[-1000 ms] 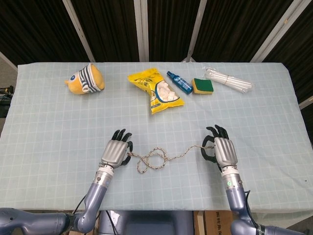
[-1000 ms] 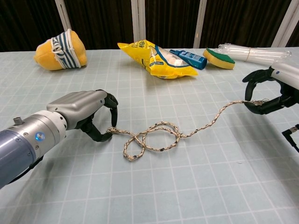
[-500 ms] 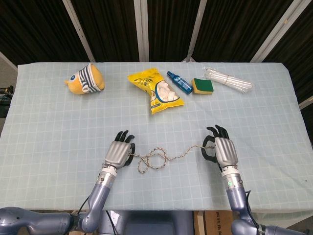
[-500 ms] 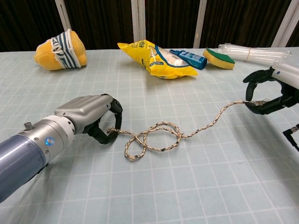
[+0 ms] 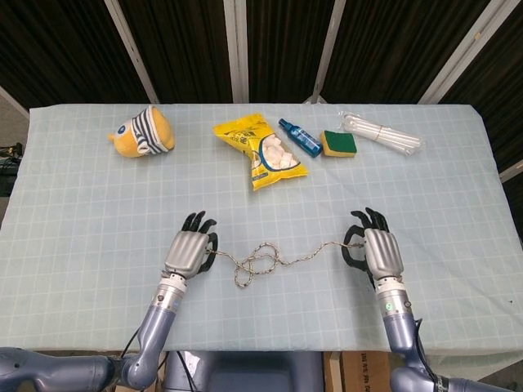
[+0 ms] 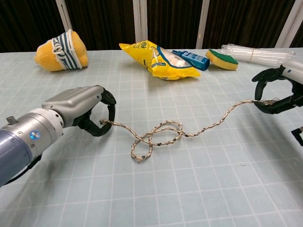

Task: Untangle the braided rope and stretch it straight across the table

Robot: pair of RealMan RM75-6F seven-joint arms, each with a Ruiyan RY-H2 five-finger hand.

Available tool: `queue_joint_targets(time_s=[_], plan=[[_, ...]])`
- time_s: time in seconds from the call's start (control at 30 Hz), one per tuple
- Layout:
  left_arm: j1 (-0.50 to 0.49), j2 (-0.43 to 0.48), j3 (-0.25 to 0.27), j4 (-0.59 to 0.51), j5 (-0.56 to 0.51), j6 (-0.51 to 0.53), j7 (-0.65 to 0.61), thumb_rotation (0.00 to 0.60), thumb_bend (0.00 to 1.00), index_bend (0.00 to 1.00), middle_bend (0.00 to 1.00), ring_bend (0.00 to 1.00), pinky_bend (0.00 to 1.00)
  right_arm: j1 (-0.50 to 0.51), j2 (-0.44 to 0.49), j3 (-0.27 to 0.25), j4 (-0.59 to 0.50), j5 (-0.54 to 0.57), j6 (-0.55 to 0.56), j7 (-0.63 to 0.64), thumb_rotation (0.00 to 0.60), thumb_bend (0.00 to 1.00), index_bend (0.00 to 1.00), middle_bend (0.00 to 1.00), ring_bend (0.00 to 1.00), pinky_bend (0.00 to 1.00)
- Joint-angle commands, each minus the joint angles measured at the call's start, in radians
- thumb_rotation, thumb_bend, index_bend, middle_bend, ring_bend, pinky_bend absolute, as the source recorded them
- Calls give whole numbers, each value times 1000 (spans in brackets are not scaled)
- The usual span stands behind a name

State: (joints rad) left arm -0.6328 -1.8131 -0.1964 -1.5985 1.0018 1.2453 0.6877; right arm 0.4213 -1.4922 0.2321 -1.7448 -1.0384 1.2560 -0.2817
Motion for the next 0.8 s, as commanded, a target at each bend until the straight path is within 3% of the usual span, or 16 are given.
queue_joint_targets(time_s=[0.03, 0.33, 0.53, 0.8], plan=[[22, 54, -6, -48, 16, 20, -29, 600, 552, 577, 186, 0, 0, -5, 12, 2, -6, 0, 7, -1, 600, 483, 653, 203, 0, 0], [143, 342, 16, -213, 89, 70, -207, 600, 563, 579, 187, 0, 0, -46, 97, -8, -33, -10, 36, 14, 600, 483, 653, 203, 0, 0], [236, 490, 61, -236, 166, 109, -368, 600, 569, 581, 189, 0, 0, -84, 150, -21, -37, -19, 58, 44, 600, 483, 653, 203, 0, 0], [336, 600, 113, -211, 220, 132, -566, 600, 573, 583, 190, 0, 0, -124, 191, -38, -14, -27, 64, 91, 600, 482, 653, 203, 0, 0]])
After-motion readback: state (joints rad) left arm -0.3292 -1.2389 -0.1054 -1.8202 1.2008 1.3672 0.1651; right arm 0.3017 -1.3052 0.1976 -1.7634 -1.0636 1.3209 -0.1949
